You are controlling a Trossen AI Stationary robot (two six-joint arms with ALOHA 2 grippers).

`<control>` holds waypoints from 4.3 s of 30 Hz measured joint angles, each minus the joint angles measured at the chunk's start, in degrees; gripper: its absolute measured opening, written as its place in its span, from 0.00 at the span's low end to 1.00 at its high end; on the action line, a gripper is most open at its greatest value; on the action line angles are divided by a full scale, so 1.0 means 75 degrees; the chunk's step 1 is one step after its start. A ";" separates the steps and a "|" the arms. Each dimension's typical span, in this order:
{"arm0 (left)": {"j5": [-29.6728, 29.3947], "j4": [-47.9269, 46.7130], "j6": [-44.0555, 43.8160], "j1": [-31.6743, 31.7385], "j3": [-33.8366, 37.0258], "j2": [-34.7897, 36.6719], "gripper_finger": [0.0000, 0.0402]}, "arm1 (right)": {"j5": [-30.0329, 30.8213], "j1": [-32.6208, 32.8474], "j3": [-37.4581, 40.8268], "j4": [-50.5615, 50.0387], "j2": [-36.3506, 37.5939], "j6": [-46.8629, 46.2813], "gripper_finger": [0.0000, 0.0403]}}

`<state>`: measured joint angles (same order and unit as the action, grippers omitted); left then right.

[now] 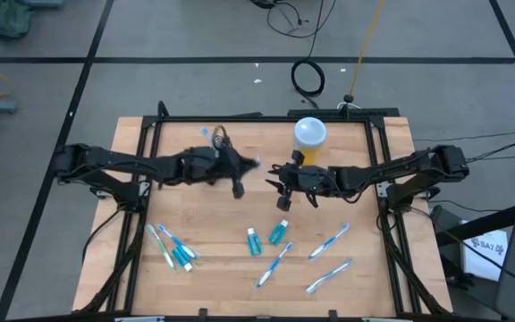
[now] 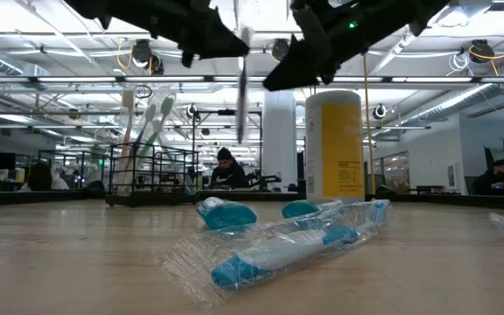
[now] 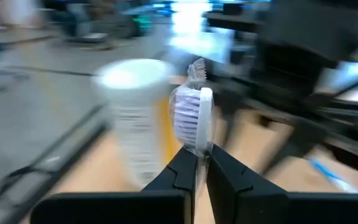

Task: Pick & Place toothbrushing station
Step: Put the violet toothbrush into the black wire organizer, then put the left blue toothbrush into the black wire organizer

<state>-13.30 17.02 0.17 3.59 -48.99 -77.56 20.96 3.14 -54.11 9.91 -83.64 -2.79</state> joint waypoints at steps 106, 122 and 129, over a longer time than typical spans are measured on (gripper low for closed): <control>0.0585 -0.9915 -1.6645 -0.7198 0.0463 -0.0140 0.38 | -0.0028 -0.0522 0.0000 0.1215 0.0357 0.0293 0.31; 0.0213 -1.0490 -1.8188 -0.7362 0.0469 -0.1875 0.38 | -0.0034 -0.0766 0.0000 0.1366 0.0357 0.0265 0.31; -0.1382 -1.0743 -1.6892 -0.7122 0.0469 -0.1979 0.38 | -0.0034 -0.0773 0.0000 0.1425 0.0357 0.0265 0.31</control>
<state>-23.66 -63.55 -126.52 -49.82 -45.47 -92.40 20.71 -2.66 -54.11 20.60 -80.97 -0.80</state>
